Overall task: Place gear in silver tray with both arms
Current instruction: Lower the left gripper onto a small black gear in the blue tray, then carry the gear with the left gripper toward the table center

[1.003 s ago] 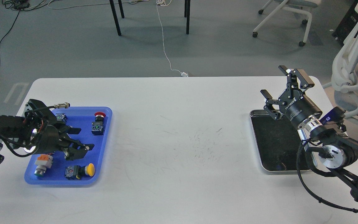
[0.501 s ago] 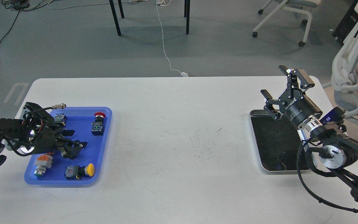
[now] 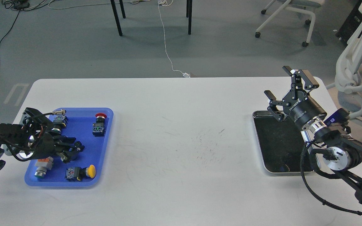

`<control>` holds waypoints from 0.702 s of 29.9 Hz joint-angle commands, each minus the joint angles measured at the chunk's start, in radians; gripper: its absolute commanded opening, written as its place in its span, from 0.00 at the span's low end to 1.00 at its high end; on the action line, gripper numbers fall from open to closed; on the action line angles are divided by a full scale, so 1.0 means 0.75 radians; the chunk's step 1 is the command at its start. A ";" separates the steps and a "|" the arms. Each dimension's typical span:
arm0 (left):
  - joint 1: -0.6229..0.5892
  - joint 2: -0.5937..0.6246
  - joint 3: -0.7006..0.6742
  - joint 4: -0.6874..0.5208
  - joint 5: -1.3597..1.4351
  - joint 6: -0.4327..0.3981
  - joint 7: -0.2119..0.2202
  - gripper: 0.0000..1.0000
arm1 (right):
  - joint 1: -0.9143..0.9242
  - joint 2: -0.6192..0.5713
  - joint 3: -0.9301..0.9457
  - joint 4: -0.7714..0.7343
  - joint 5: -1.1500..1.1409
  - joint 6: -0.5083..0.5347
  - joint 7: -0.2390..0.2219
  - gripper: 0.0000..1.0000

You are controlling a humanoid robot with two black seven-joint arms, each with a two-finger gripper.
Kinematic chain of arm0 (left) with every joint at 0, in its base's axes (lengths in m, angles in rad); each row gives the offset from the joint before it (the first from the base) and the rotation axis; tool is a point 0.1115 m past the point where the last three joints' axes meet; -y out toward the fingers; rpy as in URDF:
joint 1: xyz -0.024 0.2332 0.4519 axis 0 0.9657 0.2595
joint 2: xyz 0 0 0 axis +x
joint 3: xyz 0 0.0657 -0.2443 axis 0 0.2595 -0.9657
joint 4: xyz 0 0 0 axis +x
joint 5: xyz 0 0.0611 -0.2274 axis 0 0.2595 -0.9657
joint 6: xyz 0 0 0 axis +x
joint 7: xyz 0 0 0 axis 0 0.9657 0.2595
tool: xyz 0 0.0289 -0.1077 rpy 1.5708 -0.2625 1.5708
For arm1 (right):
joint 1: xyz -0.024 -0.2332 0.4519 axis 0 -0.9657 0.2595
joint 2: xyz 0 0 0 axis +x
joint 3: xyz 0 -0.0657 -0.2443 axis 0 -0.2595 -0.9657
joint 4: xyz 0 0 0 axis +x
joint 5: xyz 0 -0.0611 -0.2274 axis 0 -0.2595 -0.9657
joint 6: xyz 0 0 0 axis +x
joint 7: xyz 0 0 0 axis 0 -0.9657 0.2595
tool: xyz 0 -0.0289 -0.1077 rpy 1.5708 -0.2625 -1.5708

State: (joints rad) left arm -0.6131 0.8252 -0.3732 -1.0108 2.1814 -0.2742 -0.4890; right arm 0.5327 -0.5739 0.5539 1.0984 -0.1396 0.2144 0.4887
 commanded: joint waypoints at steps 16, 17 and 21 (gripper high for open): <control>-0.227 0.145 -0.016 -0.304 0.000 0.008 0.000 0.12 | 0.028 -0.014 0.016 0.006 0.002 0.001 0.000 0.99; -0.274 0.160 -0.012 -0.364 0.000 0.000 0.000 0.12 | 0.042 -0.028 0.016 0.022 0.002 0.001 0.000 0.99; -0.381 0.150 -0.008 -0.532 0.000 -0.043 0.000 0.12 | 0.149 -0.084 0.000 0.102 0.002 -0.006 0.000 0.99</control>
State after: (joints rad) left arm -0.8529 0.9422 -0.3816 -1.3285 2.1818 -0.2844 -0.4884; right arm 0.5920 -0.6095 0.5633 1.1443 -0.1380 0.2142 0.4887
